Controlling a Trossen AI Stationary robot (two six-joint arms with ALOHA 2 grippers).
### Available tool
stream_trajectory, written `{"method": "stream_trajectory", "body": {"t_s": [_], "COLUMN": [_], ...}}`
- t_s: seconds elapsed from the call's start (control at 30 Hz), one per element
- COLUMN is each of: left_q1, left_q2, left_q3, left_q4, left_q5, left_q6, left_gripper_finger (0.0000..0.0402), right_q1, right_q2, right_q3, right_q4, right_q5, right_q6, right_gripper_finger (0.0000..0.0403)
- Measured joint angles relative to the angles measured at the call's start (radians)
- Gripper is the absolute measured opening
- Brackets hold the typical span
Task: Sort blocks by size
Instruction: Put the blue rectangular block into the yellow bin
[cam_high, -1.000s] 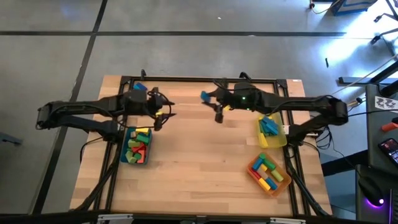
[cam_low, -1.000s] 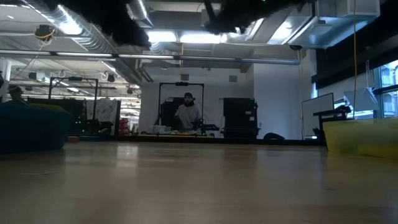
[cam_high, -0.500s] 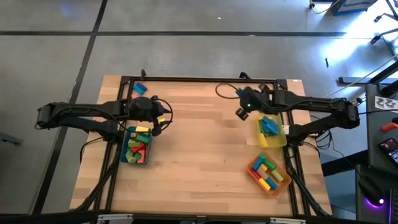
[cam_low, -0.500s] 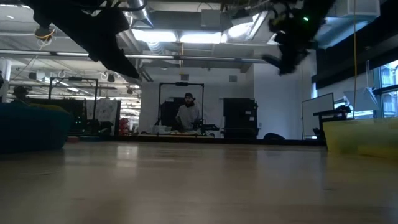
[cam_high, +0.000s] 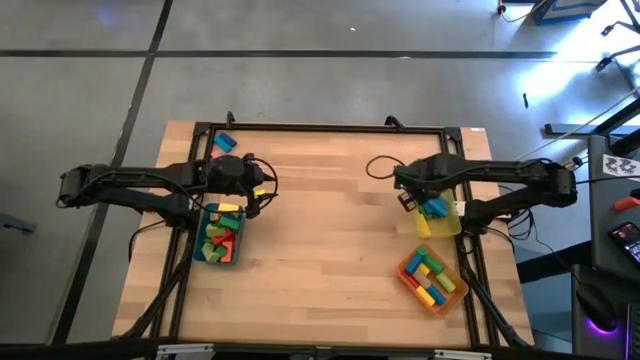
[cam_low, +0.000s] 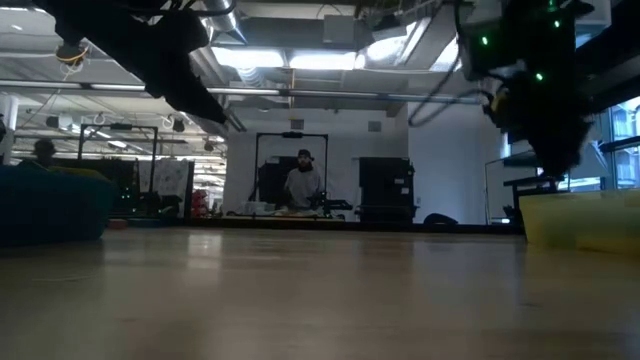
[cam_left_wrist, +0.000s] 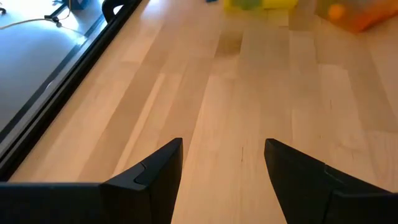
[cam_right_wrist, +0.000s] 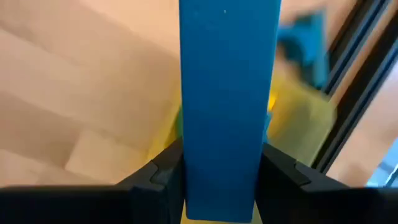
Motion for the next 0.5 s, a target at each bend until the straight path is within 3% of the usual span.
{"method": "stream_trajectory", "body": {"t_s": [0.13, 0.33, 0.5], "left_q1": [0.000, 0.000, 0.000], "left_q2": [0.000, 0.000, 0.000], "left_q3": [0.000, 0.000, 0.000], "left_q4": [0.001, 0.003, 0.003], "left_q5": [0.000, 0.000, 0.000], "left_q6": [-0.001, -0.023, -0.026], "left_gripper_finger": [0.0211, 0.0211, 0.0211], "right_q1": [-0.017, -0.031, -0.030], "right_q2": [0.000, 0.000, 0.000], "right_q3": [-0.074, -0.113, -0.113], "right_q4": [0.008, 0.013, 0.016], "right_q5": [-0.058, -0.060, -0.068], "right_q6": [0.023, 0.016, -0.009], "right_gripper_finger": [0.0146, 0.0149, 0.0193]}}
